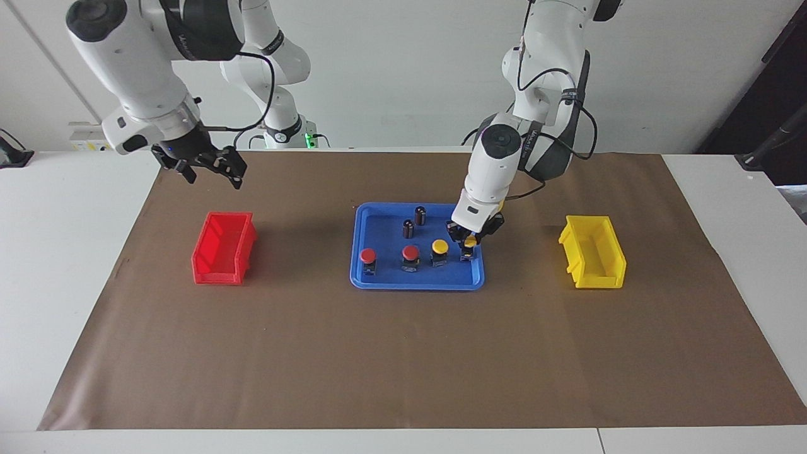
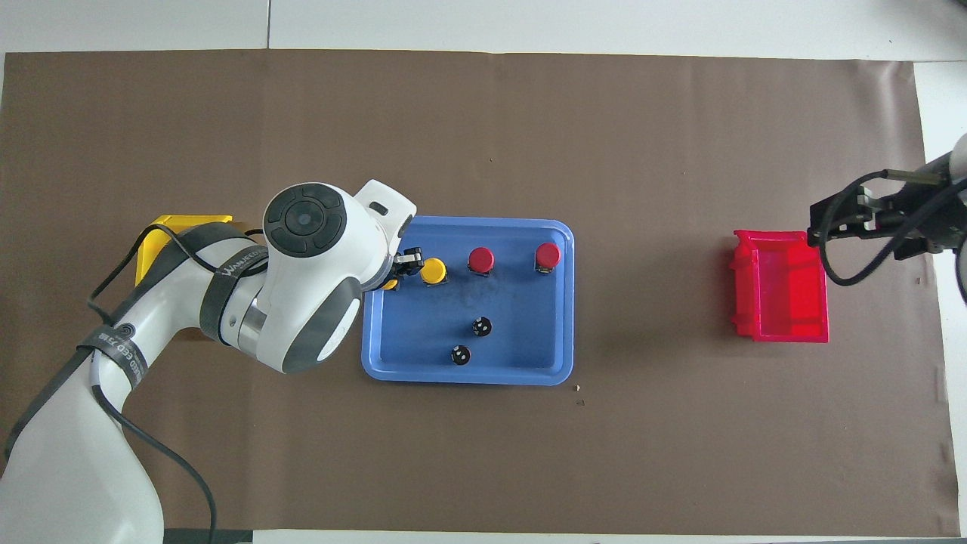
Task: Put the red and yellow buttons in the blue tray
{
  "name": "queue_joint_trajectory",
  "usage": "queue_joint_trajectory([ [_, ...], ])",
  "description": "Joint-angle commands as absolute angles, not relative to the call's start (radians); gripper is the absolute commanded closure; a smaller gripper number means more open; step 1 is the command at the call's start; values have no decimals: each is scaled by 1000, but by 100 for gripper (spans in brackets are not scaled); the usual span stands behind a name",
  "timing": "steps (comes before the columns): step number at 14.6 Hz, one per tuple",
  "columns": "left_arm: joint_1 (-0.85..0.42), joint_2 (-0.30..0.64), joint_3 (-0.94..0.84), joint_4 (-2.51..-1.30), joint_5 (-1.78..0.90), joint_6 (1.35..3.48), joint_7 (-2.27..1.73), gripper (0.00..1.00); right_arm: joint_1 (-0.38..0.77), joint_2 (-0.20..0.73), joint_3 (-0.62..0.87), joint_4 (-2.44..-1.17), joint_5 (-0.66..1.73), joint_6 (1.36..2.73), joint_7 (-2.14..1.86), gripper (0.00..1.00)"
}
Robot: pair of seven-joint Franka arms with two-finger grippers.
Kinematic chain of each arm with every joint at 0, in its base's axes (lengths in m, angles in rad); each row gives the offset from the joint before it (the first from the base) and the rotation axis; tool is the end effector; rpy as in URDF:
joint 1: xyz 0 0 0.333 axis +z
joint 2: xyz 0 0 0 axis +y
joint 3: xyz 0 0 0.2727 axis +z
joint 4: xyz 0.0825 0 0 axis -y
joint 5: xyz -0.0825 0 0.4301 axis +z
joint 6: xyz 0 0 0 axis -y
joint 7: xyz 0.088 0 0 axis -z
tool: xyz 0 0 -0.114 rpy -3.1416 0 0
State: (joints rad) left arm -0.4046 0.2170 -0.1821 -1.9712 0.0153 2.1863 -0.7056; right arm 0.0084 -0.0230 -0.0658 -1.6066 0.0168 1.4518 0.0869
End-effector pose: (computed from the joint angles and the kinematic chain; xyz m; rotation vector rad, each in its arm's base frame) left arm 0.5219 -0.3451 0.2878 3.1142 0.1781 -0.0226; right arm 0.5787 -0.0315 0.5599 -3.1104 0.2232 0.2063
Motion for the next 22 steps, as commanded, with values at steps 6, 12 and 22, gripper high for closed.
queue_joint_trajectory([
  [6,-370,216,-153,-1856,3,2149,-669,0,-78,-3,-37,-1606,-31,1457,-34,0],
  [12,-172,177,-153,-1612,9,1744,-350,0,-58,-3,-43,-1594,-31,1430,-57,0],
  [22,-8,-10,-155,-1591,-60,1582,-8,0,-64,-31,-40,-1605,-18,1442,-64,0],
])
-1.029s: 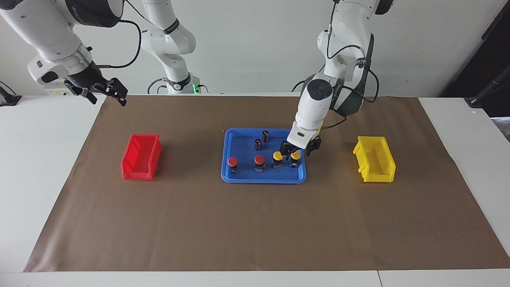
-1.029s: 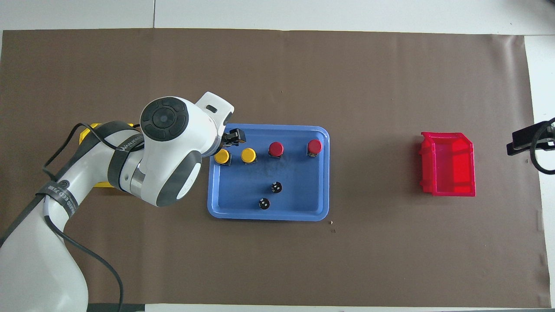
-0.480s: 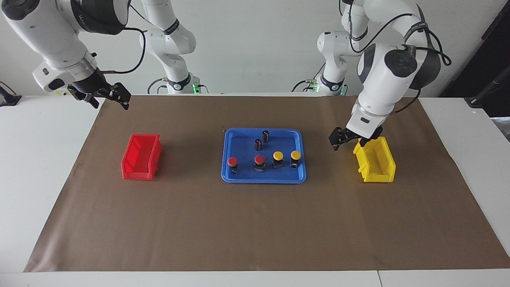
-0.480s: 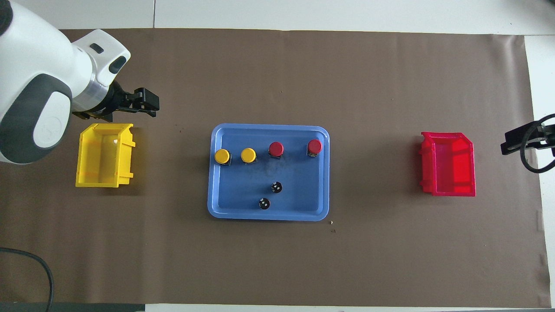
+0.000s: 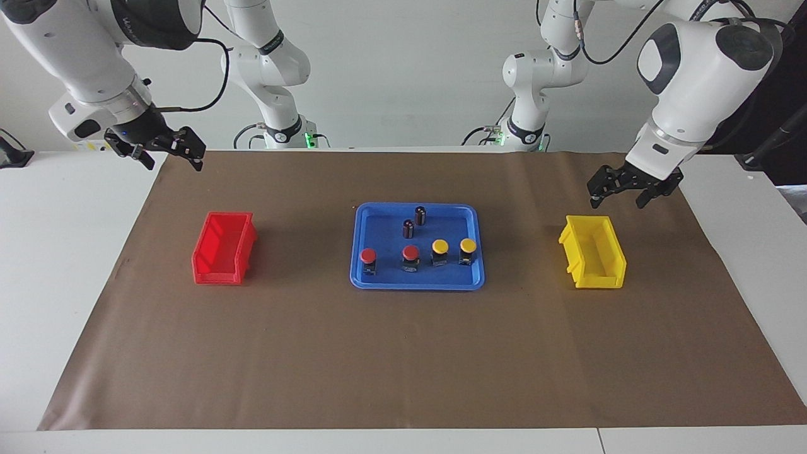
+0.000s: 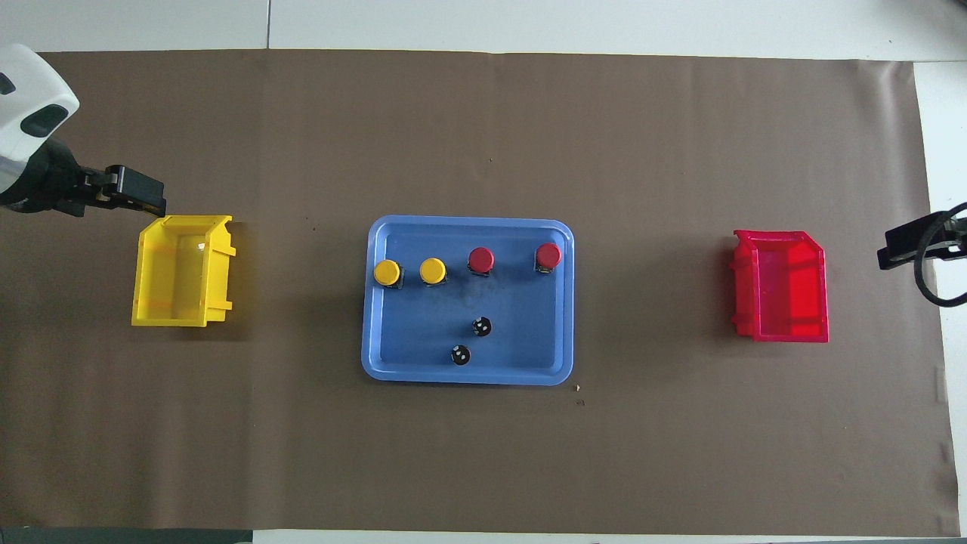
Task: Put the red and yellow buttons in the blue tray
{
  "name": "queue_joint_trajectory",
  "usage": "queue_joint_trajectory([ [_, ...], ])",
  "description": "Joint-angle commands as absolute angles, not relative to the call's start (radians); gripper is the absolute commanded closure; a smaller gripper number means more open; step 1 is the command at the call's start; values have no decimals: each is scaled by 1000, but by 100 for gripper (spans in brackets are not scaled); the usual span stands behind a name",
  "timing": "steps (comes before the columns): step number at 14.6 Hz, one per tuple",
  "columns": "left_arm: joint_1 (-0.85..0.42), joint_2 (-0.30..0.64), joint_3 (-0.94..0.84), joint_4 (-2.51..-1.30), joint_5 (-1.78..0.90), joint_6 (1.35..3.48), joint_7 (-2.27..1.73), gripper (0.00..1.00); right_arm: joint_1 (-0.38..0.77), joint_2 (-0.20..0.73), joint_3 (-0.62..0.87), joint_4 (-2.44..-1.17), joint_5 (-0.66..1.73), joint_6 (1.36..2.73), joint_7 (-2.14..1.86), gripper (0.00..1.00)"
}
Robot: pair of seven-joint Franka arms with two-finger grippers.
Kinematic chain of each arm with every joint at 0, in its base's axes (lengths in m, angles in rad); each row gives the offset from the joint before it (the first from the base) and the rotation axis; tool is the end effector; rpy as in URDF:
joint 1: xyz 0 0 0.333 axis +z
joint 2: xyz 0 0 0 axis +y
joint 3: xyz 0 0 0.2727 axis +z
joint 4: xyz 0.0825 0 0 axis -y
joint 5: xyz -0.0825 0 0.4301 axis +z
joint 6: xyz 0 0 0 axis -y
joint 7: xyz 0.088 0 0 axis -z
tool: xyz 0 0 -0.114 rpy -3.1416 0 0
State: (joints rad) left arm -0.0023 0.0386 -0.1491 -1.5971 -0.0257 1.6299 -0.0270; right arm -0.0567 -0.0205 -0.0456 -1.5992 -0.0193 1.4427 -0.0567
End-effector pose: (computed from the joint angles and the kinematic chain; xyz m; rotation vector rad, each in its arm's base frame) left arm 0.6075 -0.0942 0.5425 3.1049 -0.1908 -0.0127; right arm 0.5761 -0.0618 0.5616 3.1259 -0.0730 -0.2146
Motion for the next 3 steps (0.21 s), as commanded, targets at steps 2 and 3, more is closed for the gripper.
queue_joint_trajectory([
  [2,-15,-37,-160,-1591,-60,1552,-9,0,-63,-31,-38,-1606,-18,1440,-64,0],
  [3,-17,-37,-161,-1591,-60,1549,-9,0,-63,-31,-38,-1606,-18,1440,-66,0],
])
